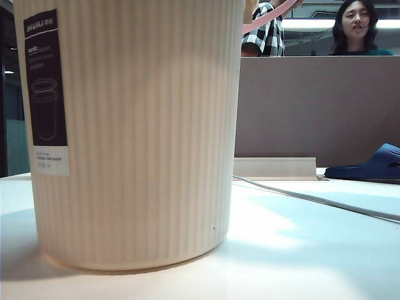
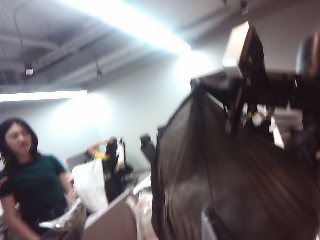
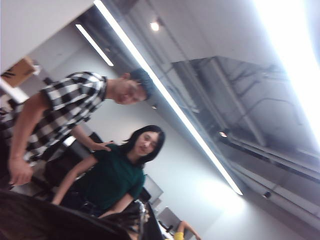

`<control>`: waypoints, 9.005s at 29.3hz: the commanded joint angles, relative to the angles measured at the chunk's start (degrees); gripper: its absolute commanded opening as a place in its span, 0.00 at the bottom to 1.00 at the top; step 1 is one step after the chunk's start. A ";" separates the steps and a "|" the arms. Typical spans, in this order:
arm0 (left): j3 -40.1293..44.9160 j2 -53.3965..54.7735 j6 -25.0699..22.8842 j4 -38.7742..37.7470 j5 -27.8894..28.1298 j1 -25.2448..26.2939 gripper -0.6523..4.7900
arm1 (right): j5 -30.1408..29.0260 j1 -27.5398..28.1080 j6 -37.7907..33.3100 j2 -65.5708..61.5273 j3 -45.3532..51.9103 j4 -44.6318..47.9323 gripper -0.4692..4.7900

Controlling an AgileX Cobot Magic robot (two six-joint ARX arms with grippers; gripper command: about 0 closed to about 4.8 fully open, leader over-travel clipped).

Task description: Open the ring lid of the trash can, pull out the black garbage bag inside, and place it on the table.

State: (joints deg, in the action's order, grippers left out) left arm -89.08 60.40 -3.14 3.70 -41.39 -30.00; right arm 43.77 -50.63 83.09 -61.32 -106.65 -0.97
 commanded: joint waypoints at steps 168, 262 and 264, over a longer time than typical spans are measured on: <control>19.56 -40.19 -9.97 -36.46 6.43 0.02 0.51 | -20.74 43.25 -45.59 22.93 61.72 -5.92 0.62; 70.55 -60.22 7.78 -20.61 32.30 0.13 0.21 | -69.35 43.06 -99.58 61.09 96.28 -0.04 0.08; 71.67 -60.22 7.87 -20.55 32.37 0.13 0.21 | -68.63 43.08 -99.58 61.09 97.44 -0.02 0.08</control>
State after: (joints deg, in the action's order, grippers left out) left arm -17.89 0.14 4.73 -17.69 -9.30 -29.87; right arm -25.85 -7.49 -16.58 -0.25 -9.76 -1.98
